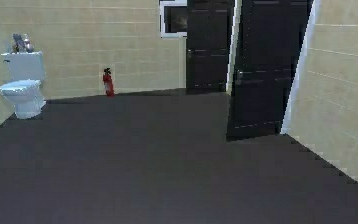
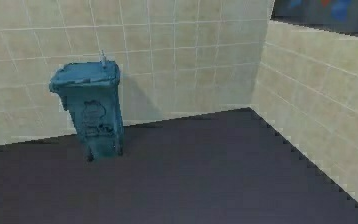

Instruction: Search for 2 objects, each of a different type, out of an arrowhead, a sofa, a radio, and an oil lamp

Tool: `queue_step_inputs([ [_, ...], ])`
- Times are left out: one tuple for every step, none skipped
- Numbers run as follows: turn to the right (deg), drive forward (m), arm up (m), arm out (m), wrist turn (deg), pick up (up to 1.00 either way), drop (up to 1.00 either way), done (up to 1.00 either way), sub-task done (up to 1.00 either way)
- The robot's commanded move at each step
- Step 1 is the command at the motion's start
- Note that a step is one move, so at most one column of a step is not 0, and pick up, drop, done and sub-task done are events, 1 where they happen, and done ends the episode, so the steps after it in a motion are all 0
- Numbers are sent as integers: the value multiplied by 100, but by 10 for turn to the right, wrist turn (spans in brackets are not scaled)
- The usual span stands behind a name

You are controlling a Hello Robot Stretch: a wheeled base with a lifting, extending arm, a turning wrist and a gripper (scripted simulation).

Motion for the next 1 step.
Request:
queue_step_inputs([
  [0,100,0,0,0,0,0,0,0],
])
